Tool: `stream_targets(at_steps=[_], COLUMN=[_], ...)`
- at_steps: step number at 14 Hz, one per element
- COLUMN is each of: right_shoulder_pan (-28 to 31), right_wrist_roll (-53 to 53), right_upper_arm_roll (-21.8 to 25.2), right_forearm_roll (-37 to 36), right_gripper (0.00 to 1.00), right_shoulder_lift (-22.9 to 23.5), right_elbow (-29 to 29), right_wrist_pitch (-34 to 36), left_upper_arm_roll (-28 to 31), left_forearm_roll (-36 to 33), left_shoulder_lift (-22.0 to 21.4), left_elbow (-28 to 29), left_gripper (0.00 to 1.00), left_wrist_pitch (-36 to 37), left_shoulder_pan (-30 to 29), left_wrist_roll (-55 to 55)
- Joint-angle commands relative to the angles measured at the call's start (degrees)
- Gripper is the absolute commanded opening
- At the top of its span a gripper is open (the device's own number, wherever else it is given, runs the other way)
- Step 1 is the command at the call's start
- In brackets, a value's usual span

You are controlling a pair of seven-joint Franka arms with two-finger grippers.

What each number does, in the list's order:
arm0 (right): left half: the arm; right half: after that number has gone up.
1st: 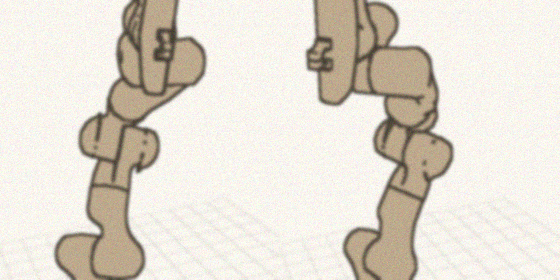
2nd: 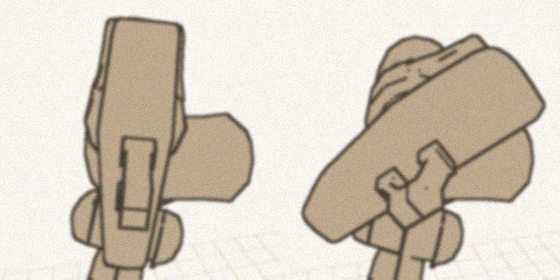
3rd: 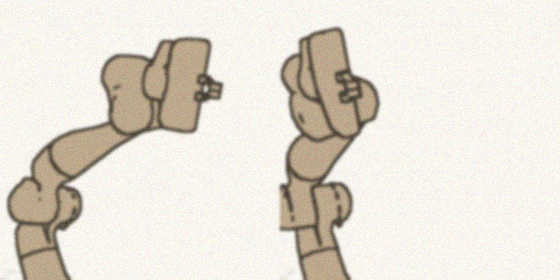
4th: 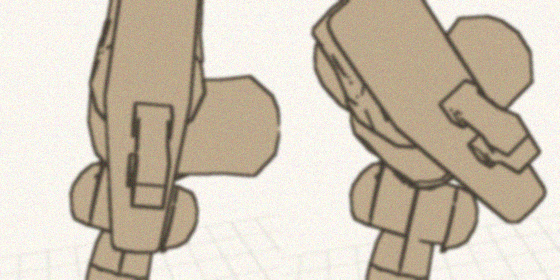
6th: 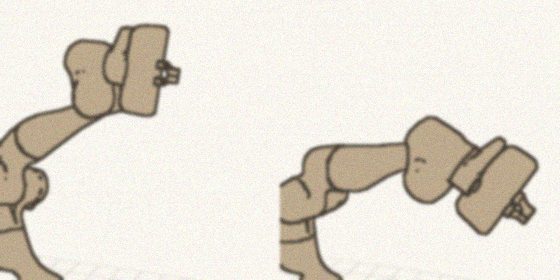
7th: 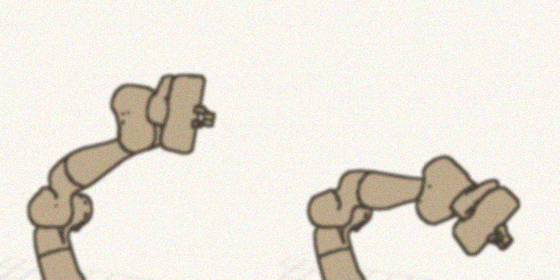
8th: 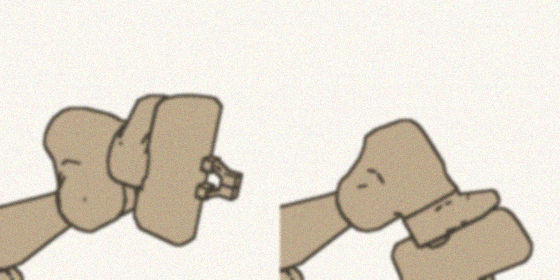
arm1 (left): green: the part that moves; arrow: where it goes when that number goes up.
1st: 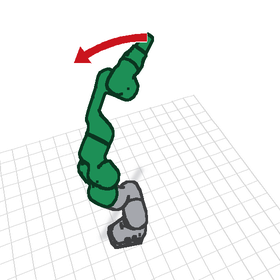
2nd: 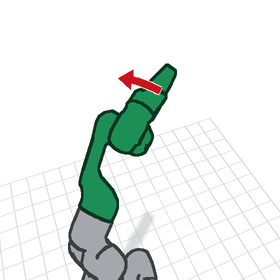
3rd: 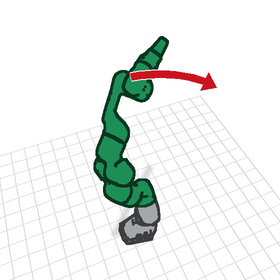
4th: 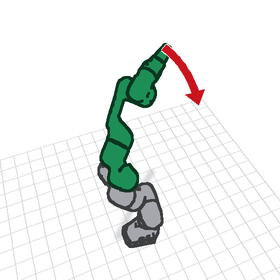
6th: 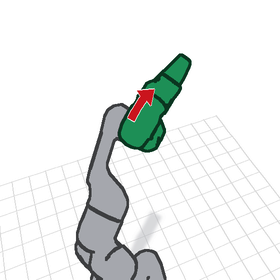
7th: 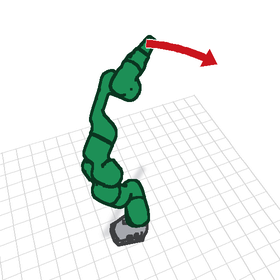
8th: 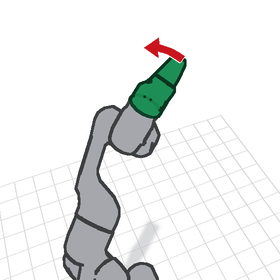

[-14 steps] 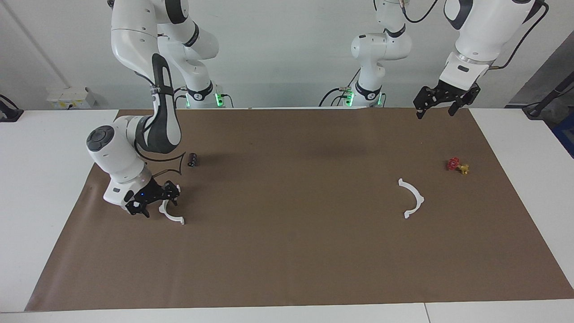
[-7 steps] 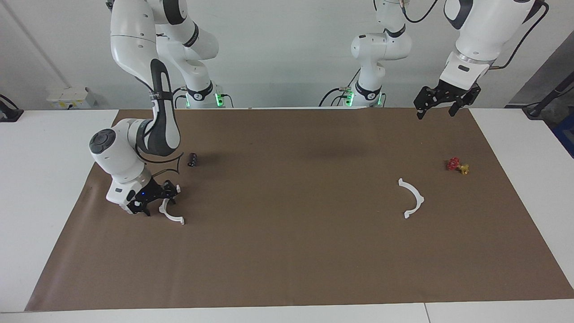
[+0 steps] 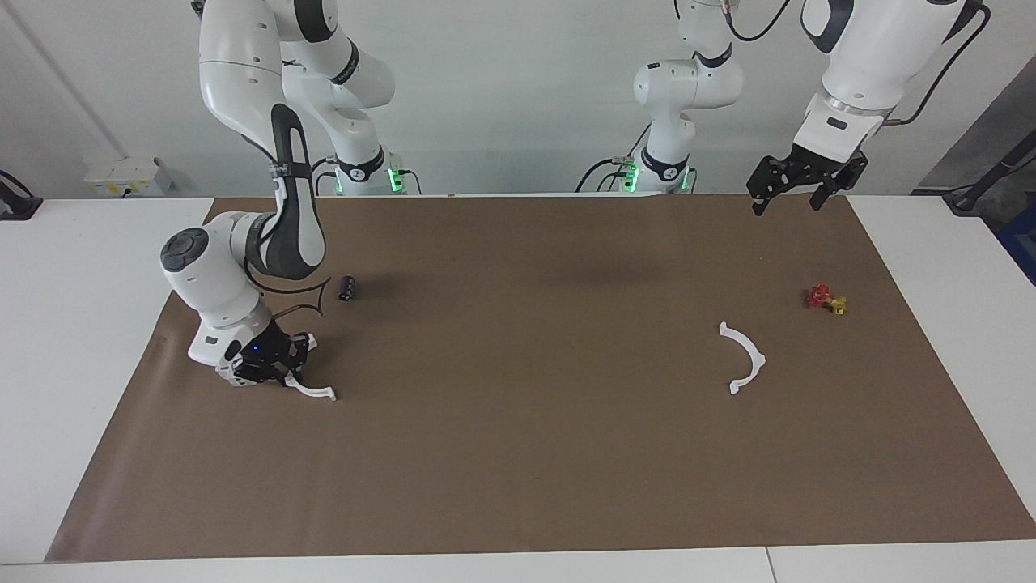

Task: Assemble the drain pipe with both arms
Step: 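Carry the white clamp half with the right gripper toward the table center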

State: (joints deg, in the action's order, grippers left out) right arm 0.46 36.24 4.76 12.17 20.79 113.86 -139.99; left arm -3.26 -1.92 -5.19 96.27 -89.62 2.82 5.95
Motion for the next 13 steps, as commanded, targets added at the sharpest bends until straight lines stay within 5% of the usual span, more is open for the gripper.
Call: stream_targets(at_steps=[1, 13], right_shoulder_pan=[-1.42, -22.76], right_wrist_roll=[-7.91, -60.30], right_upper_arm_roll=[-0.19, -0.19], right_forearm_roll=[0.40, -9.89], right_gripper=[0.00, 0.00], right_shoulder_lift=[-0.92, -4.79], right_elbow=[-2.32, -5.93], right_wrist_pitch=[3.39, 10.61], left_upper_arm_roll=[0.71, 0.72], left_forearm_roll=[0.87, 0.87], left_shoulder_lift=[-1.66, -1.66], left_elbow=[2.43, 2.43], left_gripper=[1.00, 1.00], left_wrist_pitch=[-1.44, -1.44], left_shoulder_pan=[0.60, 0.52], left_wrist_roll=[-0.67, -0.67])
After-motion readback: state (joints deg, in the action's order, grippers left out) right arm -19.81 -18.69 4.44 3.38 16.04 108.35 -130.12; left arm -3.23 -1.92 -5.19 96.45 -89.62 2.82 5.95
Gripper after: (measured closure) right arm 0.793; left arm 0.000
